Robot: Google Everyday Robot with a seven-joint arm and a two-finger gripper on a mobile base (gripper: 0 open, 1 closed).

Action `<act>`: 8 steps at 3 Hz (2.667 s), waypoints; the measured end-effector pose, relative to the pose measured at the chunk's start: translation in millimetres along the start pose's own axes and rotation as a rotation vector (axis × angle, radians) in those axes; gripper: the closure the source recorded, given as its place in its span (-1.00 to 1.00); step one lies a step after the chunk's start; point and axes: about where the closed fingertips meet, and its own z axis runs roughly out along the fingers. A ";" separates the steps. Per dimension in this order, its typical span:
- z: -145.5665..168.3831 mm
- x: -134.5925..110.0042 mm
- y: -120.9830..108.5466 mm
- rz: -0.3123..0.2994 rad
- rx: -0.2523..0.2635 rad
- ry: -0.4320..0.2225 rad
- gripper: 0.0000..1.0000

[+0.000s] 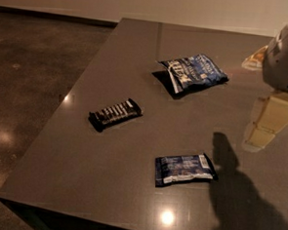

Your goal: Move rxbar blueberry near rxbar chocolate

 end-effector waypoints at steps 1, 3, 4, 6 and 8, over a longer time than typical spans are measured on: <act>27.9 -8.1 24.3 -0.075 -0.068 -0.019 -1.00; 81.5 -19.0 59.4 -0.181 -0.158 -0.067 -1.00; 99.8 -20.8 65.6 -0.207 -0.171 -0.087 -1.00; 124.4 -20.9 71.2 -0.238 -0.196 -0.093 -1.00; 127.5 -23.8 81.1 -0.246 -0.200 -0.101 -0.11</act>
Offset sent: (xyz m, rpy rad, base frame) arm -0.0372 0.0457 -0.1030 0.0318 0.1501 0.2586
